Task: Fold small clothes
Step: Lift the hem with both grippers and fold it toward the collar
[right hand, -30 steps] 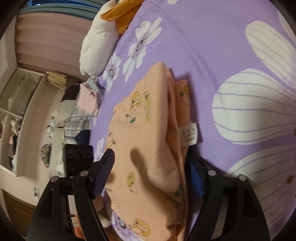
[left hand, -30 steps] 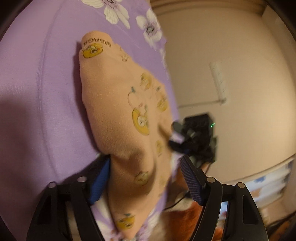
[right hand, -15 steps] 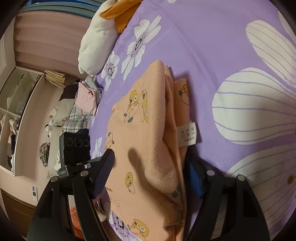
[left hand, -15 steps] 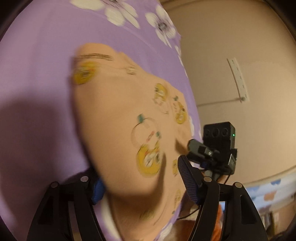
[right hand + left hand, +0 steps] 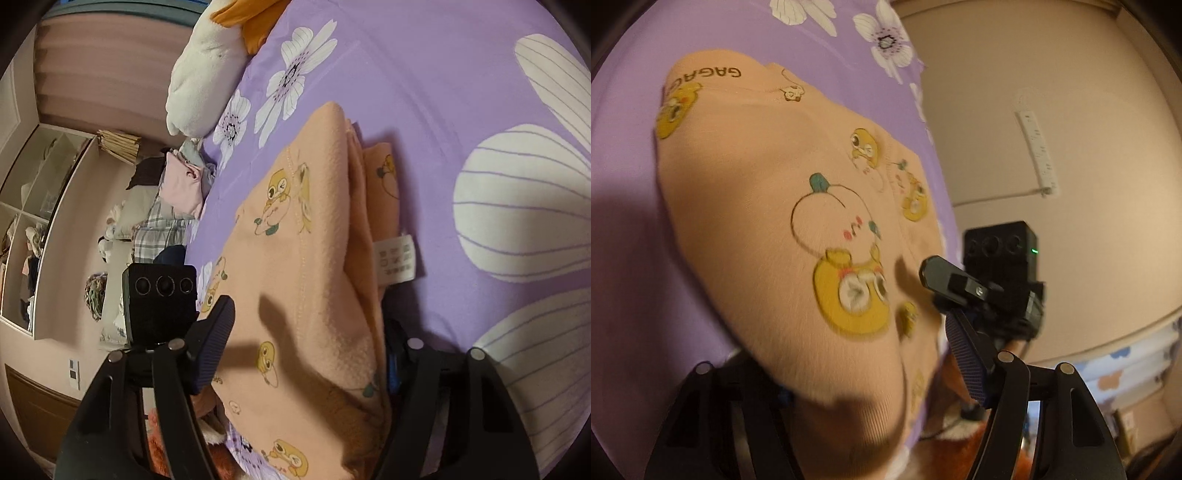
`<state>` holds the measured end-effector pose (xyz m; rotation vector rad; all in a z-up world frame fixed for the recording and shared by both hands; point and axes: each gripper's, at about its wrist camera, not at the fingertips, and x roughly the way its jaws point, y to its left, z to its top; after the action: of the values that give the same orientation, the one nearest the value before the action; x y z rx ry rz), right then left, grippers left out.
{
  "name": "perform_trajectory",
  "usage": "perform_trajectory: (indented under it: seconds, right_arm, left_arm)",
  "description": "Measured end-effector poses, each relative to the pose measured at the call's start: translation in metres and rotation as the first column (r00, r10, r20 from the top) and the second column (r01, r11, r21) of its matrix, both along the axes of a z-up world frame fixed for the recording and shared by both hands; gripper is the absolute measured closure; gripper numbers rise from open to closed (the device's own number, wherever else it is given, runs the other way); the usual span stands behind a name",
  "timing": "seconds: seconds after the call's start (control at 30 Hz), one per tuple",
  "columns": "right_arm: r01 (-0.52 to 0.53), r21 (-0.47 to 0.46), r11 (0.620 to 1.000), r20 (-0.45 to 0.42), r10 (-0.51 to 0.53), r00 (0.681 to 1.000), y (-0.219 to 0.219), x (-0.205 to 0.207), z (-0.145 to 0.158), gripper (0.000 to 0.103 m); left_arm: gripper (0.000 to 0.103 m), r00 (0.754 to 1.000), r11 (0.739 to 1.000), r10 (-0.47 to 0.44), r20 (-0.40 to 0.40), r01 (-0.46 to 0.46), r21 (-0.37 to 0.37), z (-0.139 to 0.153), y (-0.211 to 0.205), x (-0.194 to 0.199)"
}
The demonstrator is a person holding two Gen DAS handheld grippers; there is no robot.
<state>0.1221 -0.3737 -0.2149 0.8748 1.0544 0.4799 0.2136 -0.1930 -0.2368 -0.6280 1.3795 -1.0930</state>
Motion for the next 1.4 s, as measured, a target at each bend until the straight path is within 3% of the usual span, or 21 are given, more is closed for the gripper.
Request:
perform_trajectory:
  seconds: [0.03, 0.07, 0.1, 0.2, 0.33, 0.47, 0.5, 0.6, 0.7, 0.8, 0.93, 1.0, 1.2, 1.4]
  right_arm:
    - [0.008, 0.002, 1.000, -0.003, -0.008, 1.000, 0.000, 0.000, -0.001, 0.040]
    - [0.015, 0.004, 1.000, -0.007, -0.015, 1.000, -0.001, 0.001, -0.004, 0.047]
    - [0.020, 0.004, 1.000, -0.013, -0.020, 1.000, -0.002, 0.003, -0.007, 0.059]
    - [0.026, 0.017, 1.000, -0.022, -0.025, 0.999, -0.001, 0.006, -0.016, 0.075]
    - [0.021, -0.031, 0.999, 0.012, -0.020, 1.000, 0.007, 0.006, -0.017, 0.080]
    - [0.039, -0.036, 0.999, -0.002, -0.039, 0.999, 0.006, 0.006, -0.015, 0.081]
    - [0.048, -0.047, 0.998, -0.001, -0.048, 0.999, 0.008, 0.005, -0.010, 0.081]
    - [0.056, -0.034, 0.998, 0.061, -0.054, 0.997, 0.015, -0.001, 0.013, 0.081]
    - [0.032, -0.002, 0.999, 0.207, -0.031, 0.978, 0.025, -0.008, 0.054, 0.081]
    - [0.013, 0.052, 0.999, 0.334, -0.030, 0.942, 0.032, -0.018, 0.092, 0.081]
    - [-0.004, 0.016, 1.000, 0.433, -0.004, 0.901, 0.056, -0.025, 0.127, 0.081]
    - [-0.011, -0.012, 1.000, 0.463, 0.015, 0.886, 0.068, -0.027, 0.138, 0.081]
    - [-0.026, -0.046, 0.999, 0.479, 0.045, 0.877, 0.088, -0.022, 0.150, 0.081]
    - [-0.043, -0.109, 0.993, 0.481, 0.090, 0.872, 0.111, -0.020, 0.159, 0.080]
  left_arm:
    - [0.048, 1.000, 0.999, 0.013, 0.011, -0.014, 0.052, -0.001, -0.004, 0.001]
    - [0.059, 0.999, 0.996, 0.027, 0.017, -0.029, 0.089, -0.003, -0.003, 0.001]
    - [0.064, 0.999, 0.995, 0.038, 0.012, -0.039, 0.096, -0.006, -0.001, 0.003]
    - [0.070, 0.998, 0.995, 0.057, 0.004, -0.057, 0.085, -0.011, 0.007, 0.003]
    - [0.071, 0.993, 0.983, 0.081, 0.090, -0.095, 0.159, -0.001, 0.000, -0.005]
    - [0.073, 0.988, 0.968, 0.129, 0.083, -0.144, 0.208, 0.007, 0.000, -0.009]
    - [0.074, 0.985, 0.960, 0.128, 0.116, -0.152, 0.234, 0.015, -0.001, -0.011]
    - [0.076, 0.942, 0.939, 0.112, 0.316, -0.205, 0.277, 0.063, 0.003, -0.027]
    - [0.076, 0.903, 0.953, 0.133, 0.408, -0.229, 0.197, 0.117, 0.021, -0.039]
    - [0.076, 0.866, 0.957, 0.175, 0.469, -0.262, 0.126, 0.148, 0.047, -0.053]
    - [0.076, 0.801, 0.936, 0.204, 0.563, -0.328, 0.129, 0.171, 0.055, -0.070]
    - [0.076, 0.781, 0.926, 0.198, 0.593, -0.347, 0.147, 0.180, 0.063, -0.074]
    - [0.076, 0.764, 0.901, 0.227, 0.604, -0.400, 0.168, 0.192, 0.076, -0.078]
    - [0.076, 0.722, 0.838, 0.236, 0.650, -0.490, 0.241, 0.199, 0.079, -0.086]
